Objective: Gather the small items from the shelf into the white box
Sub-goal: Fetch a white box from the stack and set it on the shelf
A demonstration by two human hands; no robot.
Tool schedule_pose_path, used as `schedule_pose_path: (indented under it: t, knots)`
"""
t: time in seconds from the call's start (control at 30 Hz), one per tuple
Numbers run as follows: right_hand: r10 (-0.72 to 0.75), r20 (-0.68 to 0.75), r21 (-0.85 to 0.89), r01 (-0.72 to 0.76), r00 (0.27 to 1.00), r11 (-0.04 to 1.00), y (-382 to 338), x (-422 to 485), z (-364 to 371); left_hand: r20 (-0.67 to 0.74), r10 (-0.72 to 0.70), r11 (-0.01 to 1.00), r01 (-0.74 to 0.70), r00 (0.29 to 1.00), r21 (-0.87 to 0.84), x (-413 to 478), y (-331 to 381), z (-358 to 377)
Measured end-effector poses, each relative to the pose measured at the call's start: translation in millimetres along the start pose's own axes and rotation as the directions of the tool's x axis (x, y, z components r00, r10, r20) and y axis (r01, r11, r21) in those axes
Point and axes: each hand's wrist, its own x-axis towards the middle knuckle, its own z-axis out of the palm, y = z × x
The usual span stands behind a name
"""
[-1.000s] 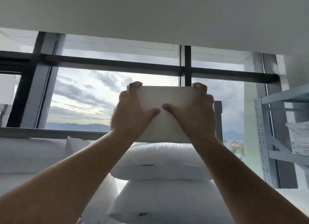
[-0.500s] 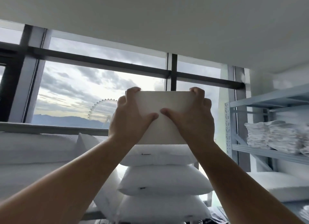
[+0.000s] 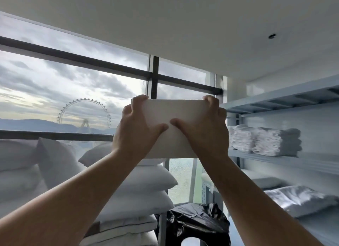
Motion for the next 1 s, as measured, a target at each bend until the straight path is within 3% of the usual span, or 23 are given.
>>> schedule_pose_path:
  t: [0.53,1.0]
  knots:
    - [0.085,-0.144,-0.239,-0.118,0.986,0.964,114.5,-51.7,-241.2,0.21,0.03,0.972,0.021,0.977,-0.236,-135.3,194.6,82.9]
    - [0.065,-0.263,-0.486,-0.19,0.963,0.853,190.2,-77.1,-336.6,0.369,0.115,0.877,0.08,0.922,-0.473,-204.5,266.1,181.9]
